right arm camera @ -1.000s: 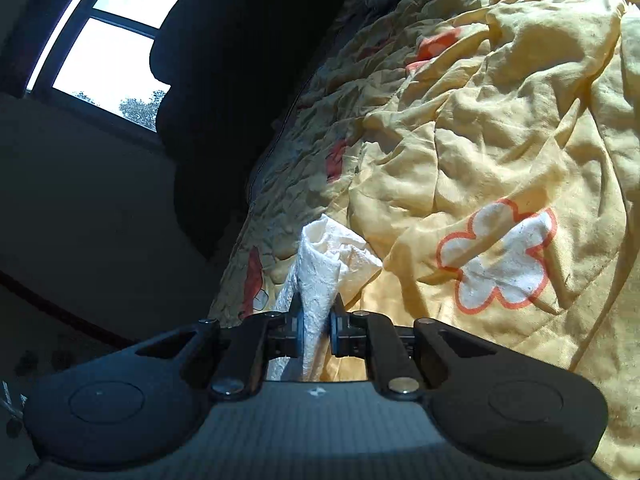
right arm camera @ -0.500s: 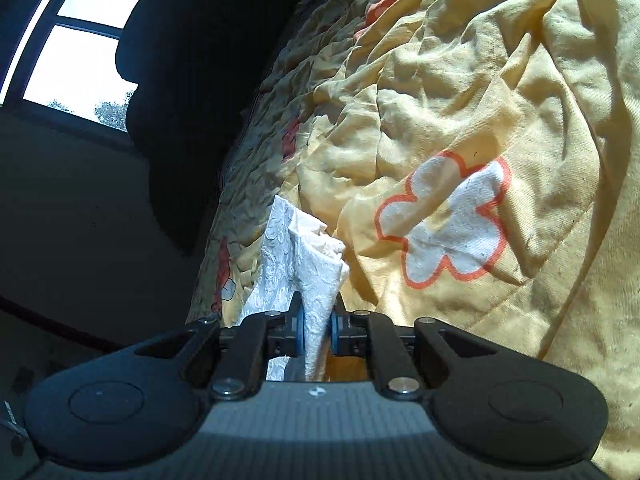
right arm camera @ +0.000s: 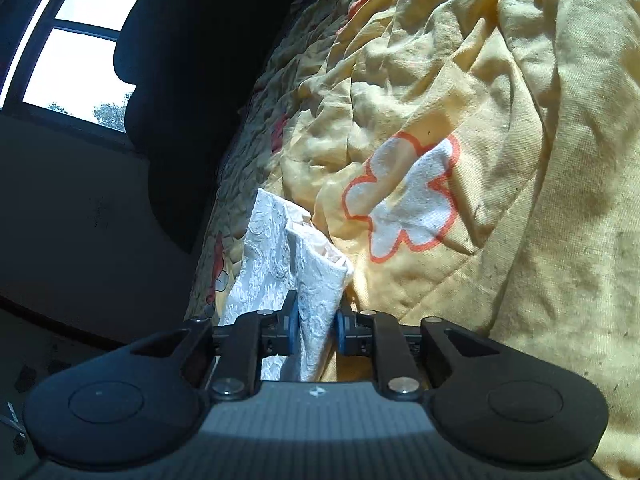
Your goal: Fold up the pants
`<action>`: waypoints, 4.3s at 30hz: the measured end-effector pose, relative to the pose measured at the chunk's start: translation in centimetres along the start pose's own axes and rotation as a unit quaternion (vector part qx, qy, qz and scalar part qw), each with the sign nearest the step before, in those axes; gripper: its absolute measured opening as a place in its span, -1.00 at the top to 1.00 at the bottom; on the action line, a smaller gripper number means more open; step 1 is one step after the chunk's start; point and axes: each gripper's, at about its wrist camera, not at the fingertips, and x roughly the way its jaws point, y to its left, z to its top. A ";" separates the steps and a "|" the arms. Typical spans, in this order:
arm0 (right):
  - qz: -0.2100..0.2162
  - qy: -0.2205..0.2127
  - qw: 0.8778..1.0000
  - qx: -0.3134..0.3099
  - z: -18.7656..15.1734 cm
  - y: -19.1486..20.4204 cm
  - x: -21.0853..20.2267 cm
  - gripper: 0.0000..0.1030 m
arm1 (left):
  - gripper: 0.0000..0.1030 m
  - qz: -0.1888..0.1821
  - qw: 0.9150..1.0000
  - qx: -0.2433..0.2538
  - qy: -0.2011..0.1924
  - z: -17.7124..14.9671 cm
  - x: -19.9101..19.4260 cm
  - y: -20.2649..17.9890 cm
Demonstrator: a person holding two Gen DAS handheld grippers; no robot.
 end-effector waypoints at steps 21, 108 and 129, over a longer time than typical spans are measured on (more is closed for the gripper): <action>-0.011 -0.001 0.999 -0.031 1.3 3.3 2.0 -0.22 | -0.39 -0.159 0.965 0.200 0.057 -7.3 -1.0 -15.8; 0.086 0.094 0.819 -0.559 -30.9 20.2 5.3 0.73 | -0.26 -0.329 0.885 0.064 0.324 -14.8 10.7 -24.0; 0.170 0.169 0.837 -0.492 -30.6 20.7 2.4 -0.51 | 0.40 -0.156 0.927 0.240 0.241 -4.9 11.7 -19.1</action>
